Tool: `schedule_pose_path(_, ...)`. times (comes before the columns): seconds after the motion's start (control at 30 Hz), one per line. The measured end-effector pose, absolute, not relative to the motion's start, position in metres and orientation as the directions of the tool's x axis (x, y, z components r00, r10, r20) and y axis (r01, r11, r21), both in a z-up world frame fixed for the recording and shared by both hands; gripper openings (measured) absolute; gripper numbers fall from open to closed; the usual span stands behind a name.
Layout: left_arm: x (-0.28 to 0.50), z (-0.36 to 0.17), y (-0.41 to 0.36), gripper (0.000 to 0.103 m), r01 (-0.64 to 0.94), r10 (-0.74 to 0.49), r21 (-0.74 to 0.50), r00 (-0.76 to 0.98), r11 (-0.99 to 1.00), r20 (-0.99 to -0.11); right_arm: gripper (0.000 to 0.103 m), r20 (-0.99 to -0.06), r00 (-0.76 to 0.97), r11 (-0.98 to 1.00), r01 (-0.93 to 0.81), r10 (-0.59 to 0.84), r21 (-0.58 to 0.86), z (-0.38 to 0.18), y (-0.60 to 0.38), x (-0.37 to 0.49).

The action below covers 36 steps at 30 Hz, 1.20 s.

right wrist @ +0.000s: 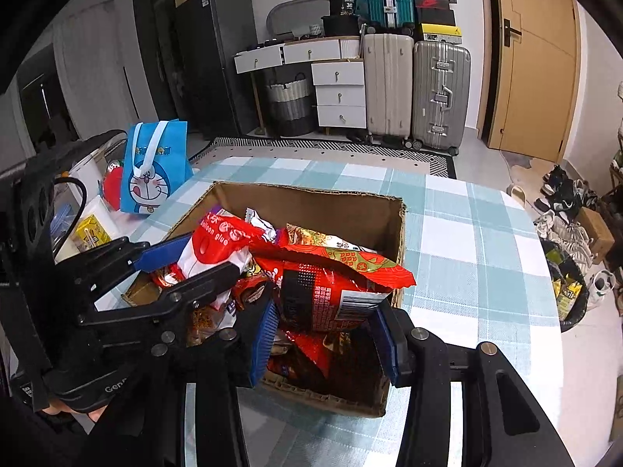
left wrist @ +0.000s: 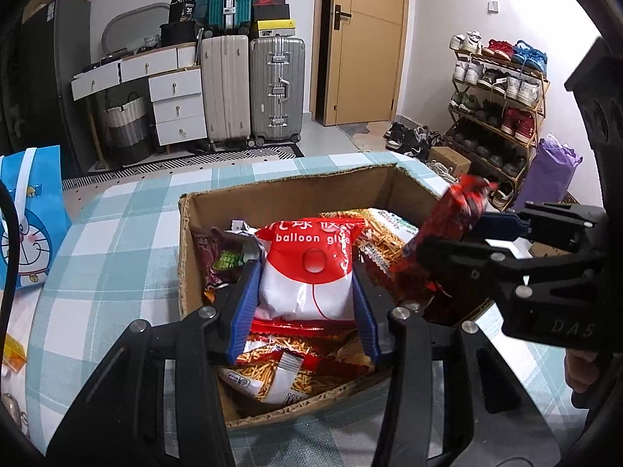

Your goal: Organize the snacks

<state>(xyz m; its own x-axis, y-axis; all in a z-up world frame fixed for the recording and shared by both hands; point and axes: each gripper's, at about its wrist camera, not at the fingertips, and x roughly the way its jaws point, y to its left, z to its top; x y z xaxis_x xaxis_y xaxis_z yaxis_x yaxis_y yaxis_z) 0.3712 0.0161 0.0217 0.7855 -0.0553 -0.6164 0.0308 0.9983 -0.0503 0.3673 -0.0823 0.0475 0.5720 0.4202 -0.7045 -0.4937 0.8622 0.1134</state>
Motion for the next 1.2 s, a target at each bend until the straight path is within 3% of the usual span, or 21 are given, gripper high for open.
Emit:
schedule_pose_path(0.87,0.38,0.013,0.018,0.043,0.04,-0.067,-0.059,0.792,0.997,-0.606,0.046,-0.696,0.598,0.864,-0.5,0.397,0.063,0.047,-0.072,0.368)
schedule_pose_path(1.0,0.377,0.015,0.018,0.043,0.039,-0.072,-0.068,0.792,0.997,-0.606,0.054,-0.669,0.623,0.86,-0.508,0.406,0.049,0.055,-0.077,0.36)
schedule_pose_path(1.07,0.374,0.019,0.018,0.043,0.038,-0.073,-0.071,0.8,0.997,-0.595,0.063,-0.654,0.641,0.865,-0.5,0.401,0.04,0.06,-0.083,0.354)
schedule_pose_path(1.13,0.368,0.023,0.019,0.05,0.038,-0.073,-0.071,0.807,0.997,-0.586,0.075,-0.631,0.659,0.867,-0.496,0.409,0.044,0.066,-0.091,0.345)
schedule_pose_path(1.2,0.361,0.027,0.019,0.069,0.034,-0.069,-0.071,0.815,0.997,-0.575,0.088,-0.619,0.672,0.873,-0.486,0.407,0.046,0.071,-0.099,0.337)
